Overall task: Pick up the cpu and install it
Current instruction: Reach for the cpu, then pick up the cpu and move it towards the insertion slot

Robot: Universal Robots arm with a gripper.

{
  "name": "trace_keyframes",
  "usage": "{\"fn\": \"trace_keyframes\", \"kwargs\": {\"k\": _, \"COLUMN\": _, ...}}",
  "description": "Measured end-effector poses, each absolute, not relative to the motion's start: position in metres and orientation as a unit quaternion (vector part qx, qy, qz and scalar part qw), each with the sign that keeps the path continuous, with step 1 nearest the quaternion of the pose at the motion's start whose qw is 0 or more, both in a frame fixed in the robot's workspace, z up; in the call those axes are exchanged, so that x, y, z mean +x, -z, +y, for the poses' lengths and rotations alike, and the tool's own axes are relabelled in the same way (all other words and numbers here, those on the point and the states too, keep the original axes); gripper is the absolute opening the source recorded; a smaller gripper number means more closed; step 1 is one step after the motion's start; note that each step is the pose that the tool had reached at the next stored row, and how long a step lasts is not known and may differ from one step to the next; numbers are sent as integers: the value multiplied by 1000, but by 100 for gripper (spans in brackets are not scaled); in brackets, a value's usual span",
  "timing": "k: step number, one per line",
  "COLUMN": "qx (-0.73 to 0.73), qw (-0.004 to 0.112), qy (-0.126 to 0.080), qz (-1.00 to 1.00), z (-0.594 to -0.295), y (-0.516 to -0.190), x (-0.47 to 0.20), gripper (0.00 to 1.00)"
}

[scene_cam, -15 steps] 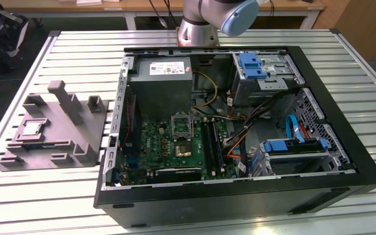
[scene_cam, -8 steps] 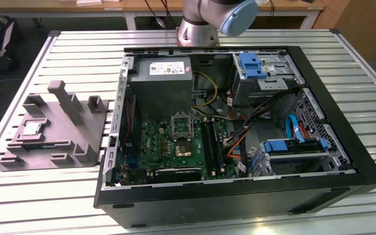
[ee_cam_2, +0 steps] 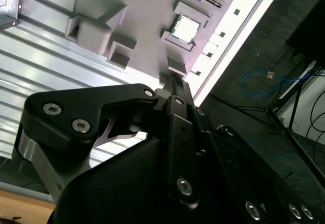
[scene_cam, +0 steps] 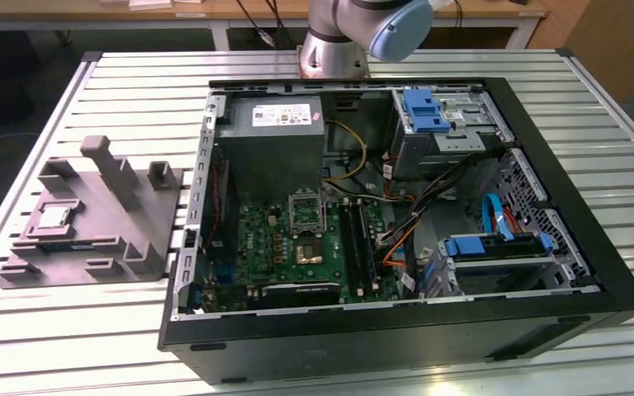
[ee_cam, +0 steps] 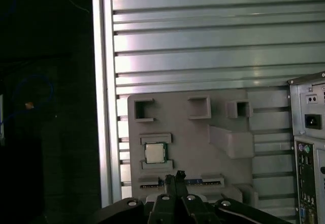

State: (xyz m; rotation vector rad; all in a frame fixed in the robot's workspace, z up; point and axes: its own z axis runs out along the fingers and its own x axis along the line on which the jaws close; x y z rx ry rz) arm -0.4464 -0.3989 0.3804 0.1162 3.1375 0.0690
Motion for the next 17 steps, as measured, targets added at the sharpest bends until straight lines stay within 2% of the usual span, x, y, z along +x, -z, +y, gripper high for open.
{"fn": "trace_keyframes", "kwargs": {"k": 17, "qx": 37, "qw": 1, "qy": -22, "qz": 999, "z": -399, "y": -380, "x": -466, "gripper": 11}}
